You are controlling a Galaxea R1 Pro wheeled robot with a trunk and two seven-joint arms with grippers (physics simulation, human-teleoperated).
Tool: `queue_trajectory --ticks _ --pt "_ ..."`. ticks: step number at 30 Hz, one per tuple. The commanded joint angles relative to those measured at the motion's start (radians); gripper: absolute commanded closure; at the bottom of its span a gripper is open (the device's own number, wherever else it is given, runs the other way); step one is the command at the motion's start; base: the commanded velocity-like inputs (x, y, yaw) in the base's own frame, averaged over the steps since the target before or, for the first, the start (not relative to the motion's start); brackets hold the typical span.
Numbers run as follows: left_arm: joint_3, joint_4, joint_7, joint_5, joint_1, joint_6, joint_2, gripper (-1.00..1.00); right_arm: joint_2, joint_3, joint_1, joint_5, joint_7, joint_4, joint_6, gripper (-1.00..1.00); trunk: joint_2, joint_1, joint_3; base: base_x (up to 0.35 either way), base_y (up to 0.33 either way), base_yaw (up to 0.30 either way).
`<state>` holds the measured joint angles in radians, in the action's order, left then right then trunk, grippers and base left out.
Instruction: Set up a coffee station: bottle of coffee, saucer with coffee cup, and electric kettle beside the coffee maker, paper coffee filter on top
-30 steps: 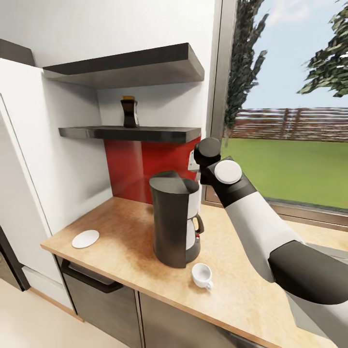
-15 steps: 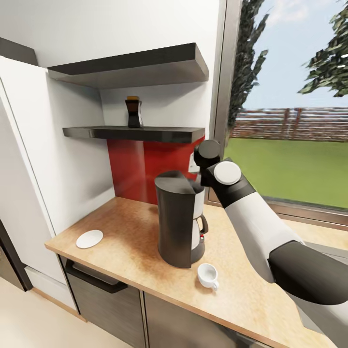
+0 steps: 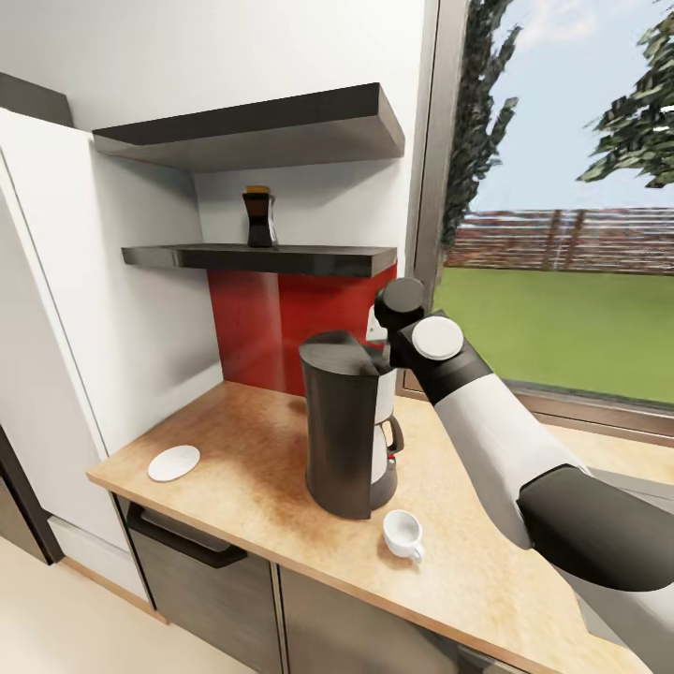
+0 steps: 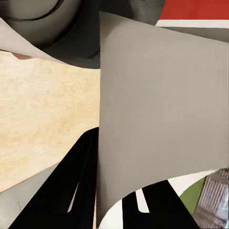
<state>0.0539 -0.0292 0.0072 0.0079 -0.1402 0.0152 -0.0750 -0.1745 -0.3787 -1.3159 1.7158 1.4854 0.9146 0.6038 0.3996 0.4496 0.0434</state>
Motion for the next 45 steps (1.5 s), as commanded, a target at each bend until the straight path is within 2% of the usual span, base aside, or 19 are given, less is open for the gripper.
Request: queue_trajectory --ticks 1,28,29,45 --pt "0.005 0.000 0.001 0.001 0.000 0.002 0.000 -1.00 0.000 -0.002 0.000 0.004 0.007 0.000 0.014 1.00 0.000 0.000 0.000 0.054 0.072 0.000" --pt "0.005 -0.001 0.000 -0.003 0.001 0.002 0.000 -1.00 0.000 -0.003 0.000 0.005 0.007 0.001 0.014 1.00 0.000 0.000 0.000 0.036 0.042 0.000" --pt "0.005 -0.001 0.000 -0.003 0.000 0.002 0.000 -1.00 0.000 -0.003 0.000 0.005 0.007 0.001 0.014 -1.00 0.000 0.000 0.000 0.000 0.000 0.000" --pt "0.004 -0.001 0.000 -0.003 0.000 0.002 0.000 -1.00 0.000 -0.006 0.000 0.005 0.007 0.001 0.014 -1.00 0.000 0.000 0.000 0.000 0.000 0.000"
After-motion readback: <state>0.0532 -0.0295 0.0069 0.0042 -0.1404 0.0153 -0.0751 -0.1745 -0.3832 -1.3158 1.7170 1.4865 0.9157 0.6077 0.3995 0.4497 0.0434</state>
